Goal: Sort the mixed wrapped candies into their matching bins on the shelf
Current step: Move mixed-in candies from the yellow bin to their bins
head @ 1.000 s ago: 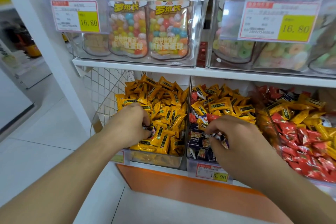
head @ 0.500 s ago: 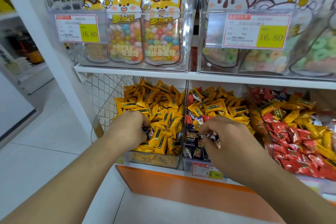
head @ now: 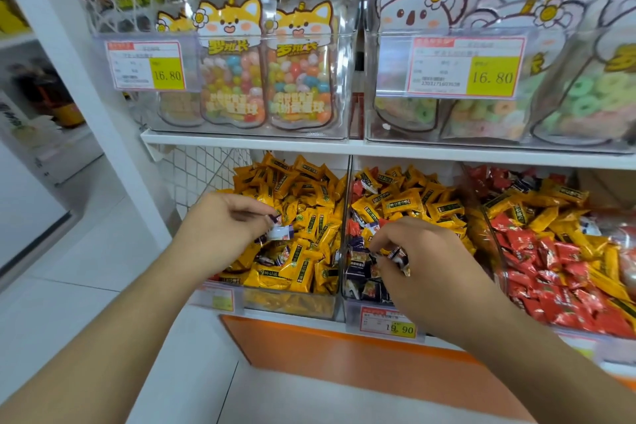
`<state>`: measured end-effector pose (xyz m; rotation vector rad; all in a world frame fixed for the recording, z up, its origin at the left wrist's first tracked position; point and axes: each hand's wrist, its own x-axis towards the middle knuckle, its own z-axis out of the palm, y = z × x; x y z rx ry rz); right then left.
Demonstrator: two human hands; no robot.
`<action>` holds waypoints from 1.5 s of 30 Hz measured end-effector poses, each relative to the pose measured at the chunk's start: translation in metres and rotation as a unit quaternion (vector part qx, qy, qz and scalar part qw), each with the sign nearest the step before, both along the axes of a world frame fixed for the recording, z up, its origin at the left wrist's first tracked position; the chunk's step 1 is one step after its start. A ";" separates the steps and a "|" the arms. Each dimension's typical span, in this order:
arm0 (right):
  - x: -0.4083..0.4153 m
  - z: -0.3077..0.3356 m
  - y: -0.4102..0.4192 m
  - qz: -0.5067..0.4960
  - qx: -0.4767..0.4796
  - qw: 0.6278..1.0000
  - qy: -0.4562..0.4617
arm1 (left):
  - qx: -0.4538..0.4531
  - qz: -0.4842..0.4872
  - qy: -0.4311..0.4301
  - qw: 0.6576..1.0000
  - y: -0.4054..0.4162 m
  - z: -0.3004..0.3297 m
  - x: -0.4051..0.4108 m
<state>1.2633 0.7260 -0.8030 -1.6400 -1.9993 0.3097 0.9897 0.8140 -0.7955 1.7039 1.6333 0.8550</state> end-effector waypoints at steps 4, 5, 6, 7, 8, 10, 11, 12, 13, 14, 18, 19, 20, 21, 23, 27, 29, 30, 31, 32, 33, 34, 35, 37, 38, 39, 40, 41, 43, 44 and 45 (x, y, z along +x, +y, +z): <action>-0.002 -0.001 0.000 0.002 -0.005 1.000 0.009 | 0.016 -0.005 -0.105 0.994 -0.015 0.013 0.017; -0.003 0.000 -0.001 0.000 -0.007 1.000 0.022 | 0.014 -0.015 -0.123 0.992 -0.019 0.015 0.023; -0.005 0.000 0.000 -0.001 -0.011 0.999 0.043 | 0.010 -0.025 -0.140 0.990 -0.022 0.017 0.030; -0.006 0.001 0.000 -0.004 -0.015 0.998 0.069 | 0.002 -0.037 -0.153 0.988 -0.025 0.017 0.037; -0.006 0.001 -0.001 -0.007 -0.023 0.995 0.094 | -0.006 -0.049 -0.163 0.985 -0.027 0.018 0.046; -0.005 0.004 -0.001 -0.018 -0.045 0.990 0.131 | -0.013 -0.069 -0.174 0.982 -0.029 0.017 0.063; -0.003 0.006 -0.001 -0.023 -0.054 0.989 0.138 | -0.013 -0.080 -0.177 0.981 -0.030 0.017 0.071; 0.000 0.007 -0.001 -0.027 -0.059 0.988 0.138 | -0.014 -0.090 -0.178 0.980 -0.031 0.017 0.079; 0.003 0.008 -0.001 -0.031 -0.055 0.989 0.132 | -0.016 -0.101 -0.179 0.979 -0.032 0.016 0.085; 0.007 0.008 -0.001 -0.037 -0.047 0.991 0.123 | -0.017 -0.112 -0.178 0.977 -0.033 0.015 0.092; 0.022 0.004 -0.001 -0.059 -0.030 0.995 0.074 | 0.017 -0.156 -0.114 0.981 -0.035 0.008 0.107; 0.025 0.003 0.000 -0.064 -0.023 0.996 0.055 | 0.030 -0.160 -0.097 0.982 -0.036 0.006 0.109; 0.027 0.002 0.002 -0.068 -0.018 0.997 0.041 | 0.045 -0.166 -0.079 0.982 -0.036 0.004 0.110; 0.029 0.002 0.003 -0.073 -0.015 0.997 0.036 | 0.063 -0.173 -0.059 0.981 -0.036 0.001 0.109; 0.030 0.002 0.004 -0.081 -0.010 0.996 0.036 | 0.103 -0.176 -0.024 0.979 -0.036 -0.002 0.107; 0.025 0.002 0.005 -0.087 0.016 0.995 0.037 | 0.151 -0.134 0.006 0.979 -0.033 0.002 0.083; 0.022 0.001 0.005 -0.080 0.014 0.996 0.039 | 0.147 -0.110 0.051 0.982 -0.023 -0.003 0.062; 0.021 0.001 0.005 -0.075 0.014 0.996 0.038 | 0.138 -0.099 0.078 0.982 -0.018 -0.007 0.051; 0.020 0.001 0.005 -0.071 0.015 0.997 0.038 | 0.121 -0.090 0.104 0.983 -0.013 -0.013 0.041; 0.018 0.000 0.005 -0.067 0.016 0.997 0.038 | 0.100 -0.083 0.124 0.984 -0.009 -0.018 0.032; 0.017 -0.001 0.005 -0.064 0.019 0.997 0.038 | 0.073 -0.084 0.137 0.984 -0.008 -0.022 0.026; 0.016 -0.002 0.005 -0.061 0.021 0.997 0.037 | 0.045 -0.096 0.146 0.984 -0.008 -0.026 0.021; 0.015 -0.003 0.005 -0.058 0.021 0.997 0.035 | 0.017 -0.119 0.152 0.981 -0.008 -0.030 0.018; 0.012 -0.005 0.005 -0.053 0.021 0.998 0.035 | -0.030 -0.170 0.171 0.970 -0.007 -0.033 0.016; 0.010 -0.006 0.006 -0.053 0.019 0.998 0.036 | -0.043 -0.186 0.180 0.965 -0.006 -0.033 0.018; 0.009 -0.007 0.007 -0.052 0.016 0.998 0.038 | -0.052 -0.189 0.190 0.962 -0.004 -0.033 0.019; 0.008 -0.007 0.007 -0.051 0.013 0.998 0.039 | -0.057 -0.188 0.200 0.960 -0.002 -0.031 0.021; 0.006 -0.008 0.007 -0.047 0.010 0.998 0.038 | -0.064 -0.185 0.208 0.958 0.000 -0.030 0.022; 0.005 -0.009 0.008 -0.041 0.005 0.999 0.034 | -0.073 -0.189 0.218 0.955 0.001 -0.028 0.026; 0.004 -0.010 0.008 -0.040 0.002 0.999 0.033 | -0.072 -0.194 0.222 0.953 0.001 -0.027 0.028; 0.004 -0.010 0.009 -0.040 -0.001 0.999 0.031 | -0.071 -0.196 0.226 0.952 0.001 -0.027 0.029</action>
